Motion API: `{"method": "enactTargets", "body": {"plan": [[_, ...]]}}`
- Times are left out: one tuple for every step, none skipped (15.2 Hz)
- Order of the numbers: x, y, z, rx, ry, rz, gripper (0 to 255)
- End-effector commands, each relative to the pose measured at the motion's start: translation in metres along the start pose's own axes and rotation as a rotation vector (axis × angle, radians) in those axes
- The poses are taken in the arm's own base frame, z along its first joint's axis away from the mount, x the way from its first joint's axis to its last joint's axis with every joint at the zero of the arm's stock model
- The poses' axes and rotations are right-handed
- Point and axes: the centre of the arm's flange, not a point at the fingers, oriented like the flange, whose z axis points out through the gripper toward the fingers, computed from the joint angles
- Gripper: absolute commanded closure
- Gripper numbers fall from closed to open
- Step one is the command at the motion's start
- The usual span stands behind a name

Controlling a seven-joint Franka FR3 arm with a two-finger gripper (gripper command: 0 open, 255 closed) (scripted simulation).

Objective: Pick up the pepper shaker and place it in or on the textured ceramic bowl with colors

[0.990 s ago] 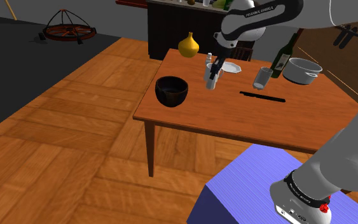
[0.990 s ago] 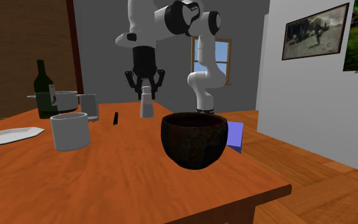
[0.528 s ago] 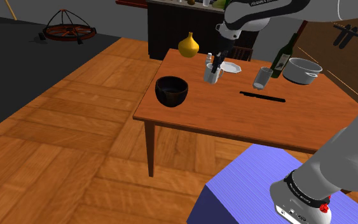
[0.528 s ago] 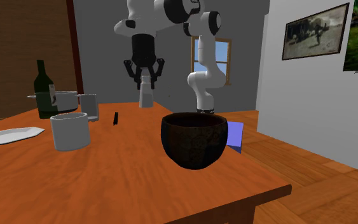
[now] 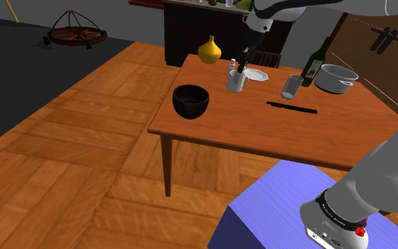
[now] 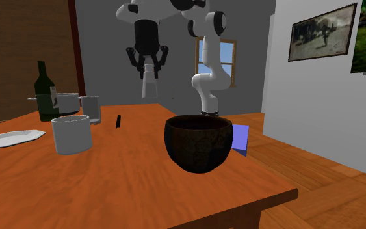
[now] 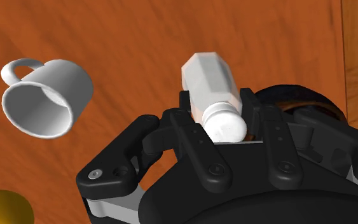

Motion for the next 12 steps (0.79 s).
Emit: {"method": "enactTargets", "body": {"plan": [[0.0, 0.0, -0.01, 0.0, 0.0, 0.0, 255], [0.001, 0.0, -0.015, 0.0, 0.0, 0.0, 255], [0.001, 0.0, -0.021, 0.0, 0.0, 0.0, 255], [0.002, -0.001, -0.026, 0.0, 0.0, 0.0, 255], [0.002, -0.001, -0.028, 0.0, 0.0, 0.0, 255], [0.011, -0.01, -0.028, 0.0, 0.0, 0.0, 255], [0.02, -0.019, -0.028, 0.0, 0.0, 0.0, 255], [0.03, -0.029, -0.028, 0.0, 0.0, 0.0, 255], [0.039, -0.038, -0.028, 0.0, 0.0, 0.0, 255], [0.048, -0.048, -0.028, 0.0, 0.0, 0.0, 255], [0.057, -0.057, -0.028, 0.0, 0.0, 0.0, 255], [0.067, -0.066, -0.029, 0.0, 0.0, 0.0, 255]]}}
